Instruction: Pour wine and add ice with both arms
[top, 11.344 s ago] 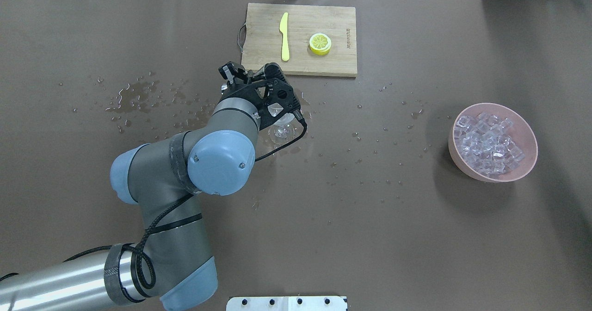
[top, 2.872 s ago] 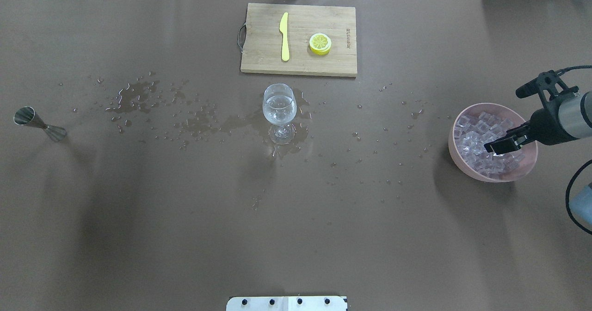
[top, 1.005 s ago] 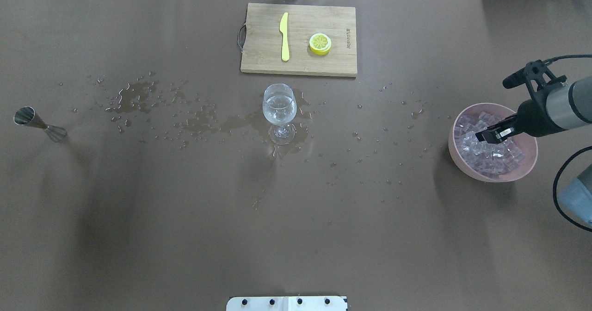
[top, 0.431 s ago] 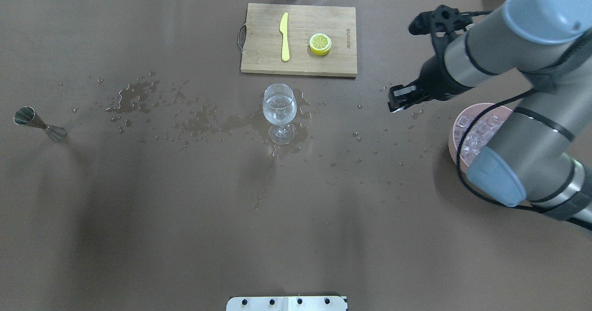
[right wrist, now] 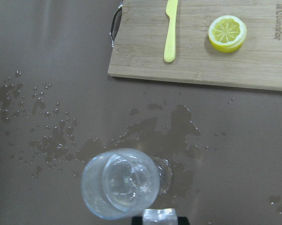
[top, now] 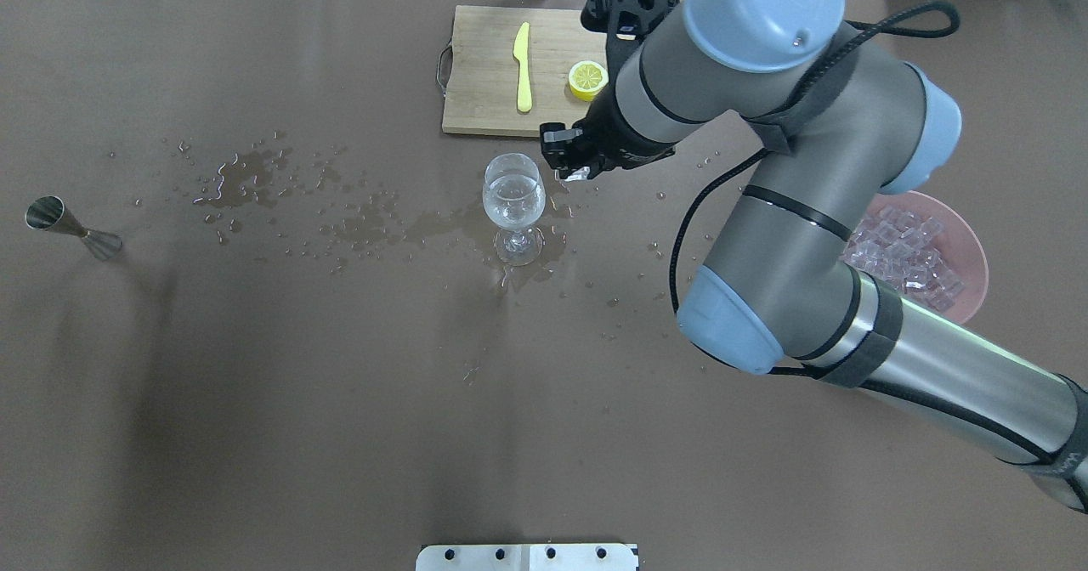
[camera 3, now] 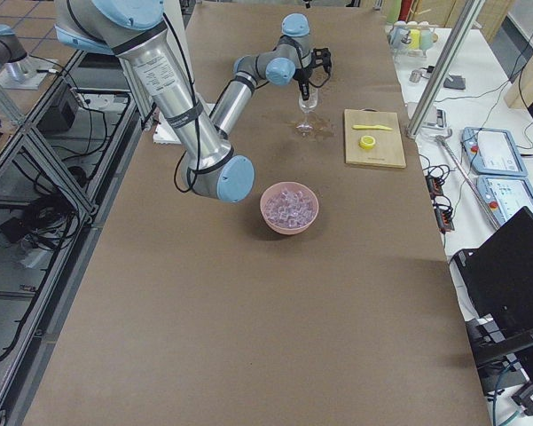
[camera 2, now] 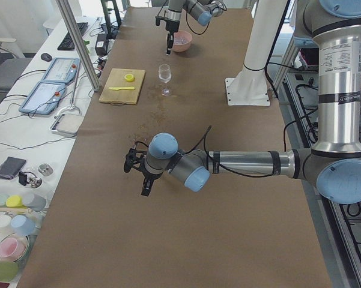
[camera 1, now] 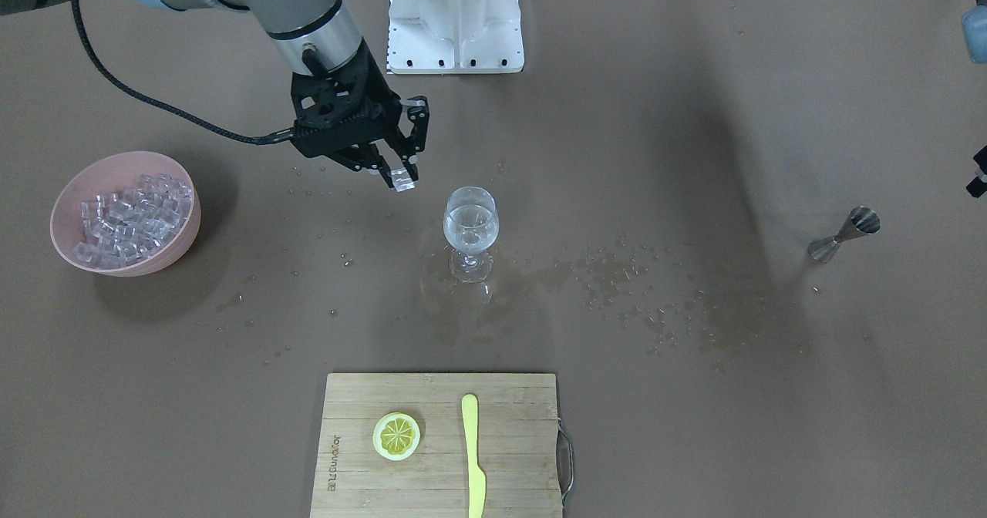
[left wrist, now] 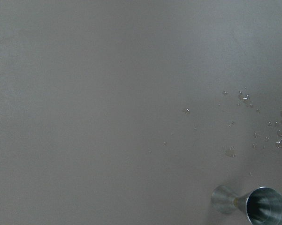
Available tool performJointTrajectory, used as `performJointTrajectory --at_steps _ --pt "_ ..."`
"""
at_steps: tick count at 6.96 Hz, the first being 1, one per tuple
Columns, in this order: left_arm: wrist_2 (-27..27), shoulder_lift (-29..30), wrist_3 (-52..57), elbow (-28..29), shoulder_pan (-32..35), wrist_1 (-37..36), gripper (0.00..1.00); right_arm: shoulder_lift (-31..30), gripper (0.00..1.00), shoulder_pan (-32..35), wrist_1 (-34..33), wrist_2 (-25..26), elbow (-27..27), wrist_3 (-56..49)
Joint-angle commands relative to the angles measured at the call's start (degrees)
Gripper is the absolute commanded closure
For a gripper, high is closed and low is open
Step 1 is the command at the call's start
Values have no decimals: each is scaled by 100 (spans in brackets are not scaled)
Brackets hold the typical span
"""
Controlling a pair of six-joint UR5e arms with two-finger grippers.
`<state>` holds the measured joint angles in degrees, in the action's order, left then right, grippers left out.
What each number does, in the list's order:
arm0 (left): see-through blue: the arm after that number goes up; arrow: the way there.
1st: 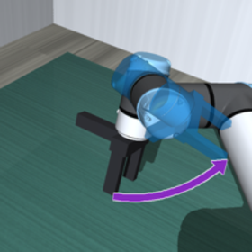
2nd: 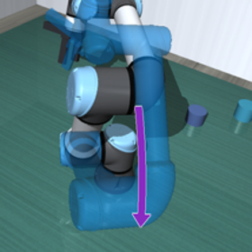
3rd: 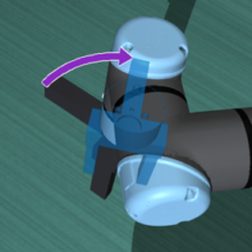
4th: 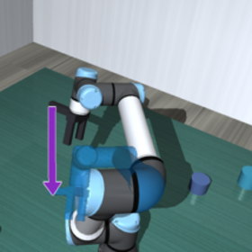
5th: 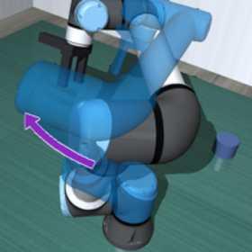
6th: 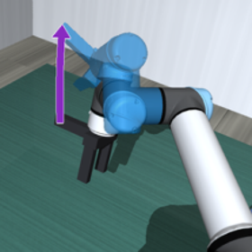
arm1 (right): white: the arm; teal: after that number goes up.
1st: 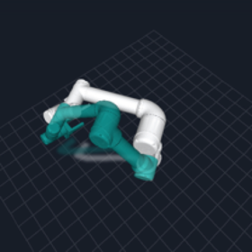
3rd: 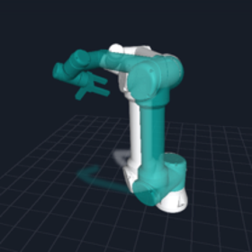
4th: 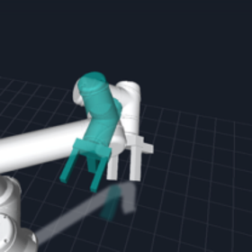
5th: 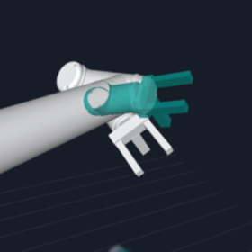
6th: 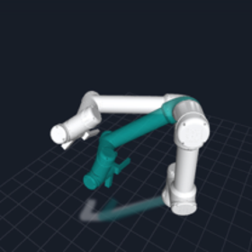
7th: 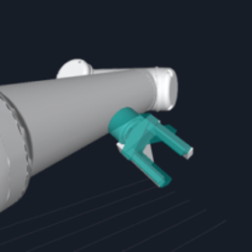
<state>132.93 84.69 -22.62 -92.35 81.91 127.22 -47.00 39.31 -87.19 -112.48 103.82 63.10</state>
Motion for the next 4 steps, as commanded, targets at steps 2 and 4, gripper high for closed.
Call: performJointTrajectory --at_steps 2,4 --pt "13 -5 -32 -20 9 48 1 656 100 -274 35 341 -582 404" --pt "13 -5 -14 7 9 48 1 683 45 -274 35 394 -582 413"
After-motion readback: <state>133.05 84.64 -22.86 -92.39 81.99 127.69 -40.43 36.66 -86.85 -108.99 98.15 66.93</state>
